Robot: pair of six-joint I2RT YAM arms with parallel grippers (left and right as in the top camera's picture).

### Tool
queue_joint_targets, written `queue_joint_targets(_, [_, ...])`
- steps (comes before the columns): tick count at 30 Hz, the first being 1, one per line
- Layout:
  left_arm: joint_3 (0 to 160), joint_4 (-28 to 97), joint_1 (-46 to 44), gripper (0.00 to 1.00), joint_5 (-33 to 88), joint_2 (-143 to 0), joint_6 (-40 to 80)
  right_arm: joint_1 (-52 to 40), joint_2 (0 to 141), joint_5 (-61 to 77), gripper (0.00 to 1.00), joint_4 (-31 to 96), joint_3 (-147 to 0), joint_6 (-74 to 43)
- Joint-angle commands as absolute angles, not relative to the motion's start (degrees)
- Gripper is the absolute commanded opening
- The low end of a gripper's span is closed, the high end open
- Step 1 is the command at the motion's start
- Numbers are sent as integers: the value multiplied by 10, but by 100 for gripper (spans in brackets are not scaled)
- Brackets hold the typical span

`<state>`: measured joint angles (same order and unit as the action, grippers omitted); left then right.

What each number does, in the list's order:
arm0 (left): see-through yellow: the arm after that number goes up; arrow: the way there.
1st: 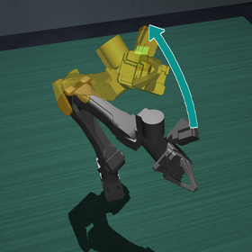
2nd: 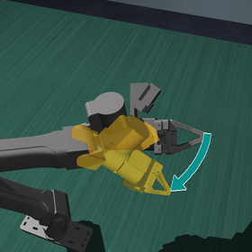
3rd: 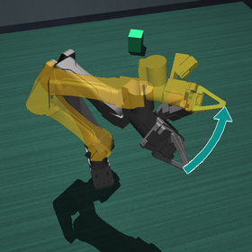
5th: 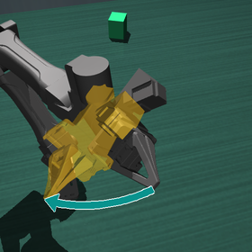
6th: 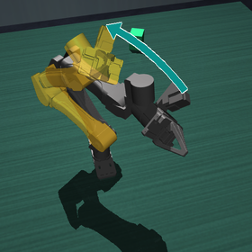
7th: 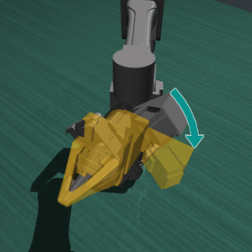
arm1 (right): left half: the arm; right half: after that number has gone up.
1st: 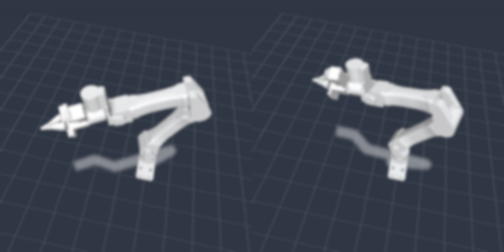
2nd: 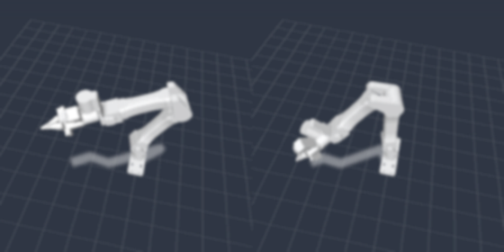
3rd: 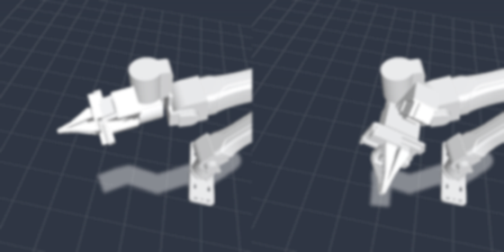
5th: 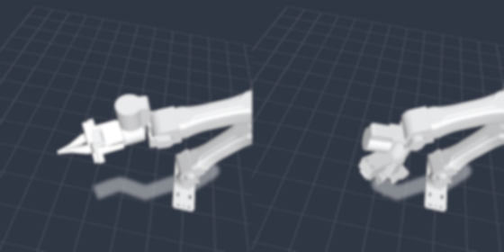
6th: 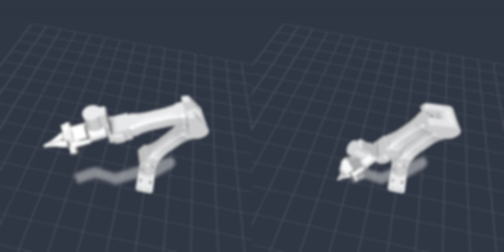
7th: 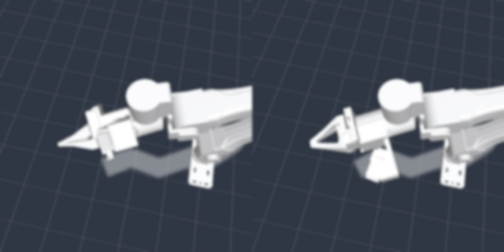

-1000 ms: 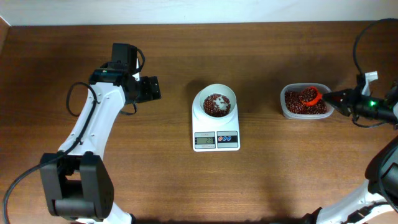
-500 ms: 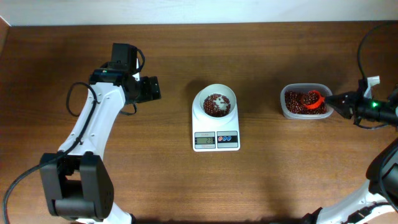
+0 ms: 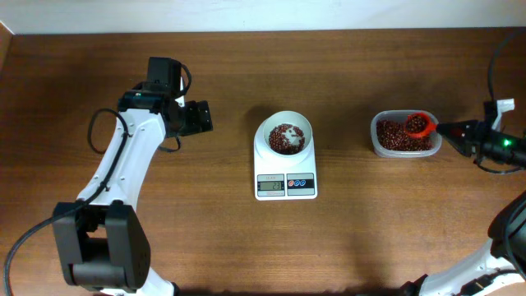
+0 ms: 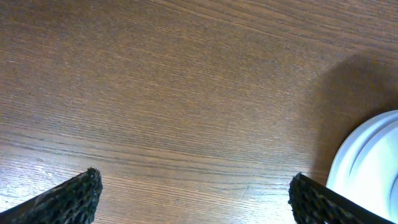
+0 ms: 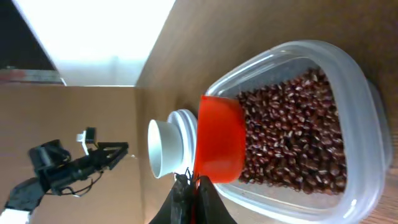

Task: Scoop item into bowl and weigh 50g on scale
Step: 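Return the scoop to the tub and scoop more beans, then move the scoop over the bowl and pour beans slowly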

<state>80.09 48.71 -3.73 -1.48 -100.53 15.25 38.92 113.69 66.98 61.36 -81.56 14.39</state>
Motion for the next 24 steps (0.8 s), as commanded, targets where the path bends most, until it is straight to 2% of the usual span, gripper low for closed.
queue_joint_targets(1, [802,488,-35,99,-17,-1008,154,390,1140,701,4,620,-825,159])
queue_joint_targets(8, [802,488,-35,99,-17,-1008,154,359,1140,719,4,637,-825,165])
queue_joint_targets(13, [802,488,-35,99,-17,-1008,154,246,1140,753,4,635,-825,164])
queue_joint_targets(17, [802,488,-35,99,-17,-1008,154,110,1141,776,4,626,-825,160])
queue_joint_targets(20, [802,488,-35,99,-17,-1008,154,25,1141,778,4,546,-825,94])
queue_joint_targets(24, [802,488,-35,99,-17,-1008,154,-26,1141,728,5,408,-825,-7])
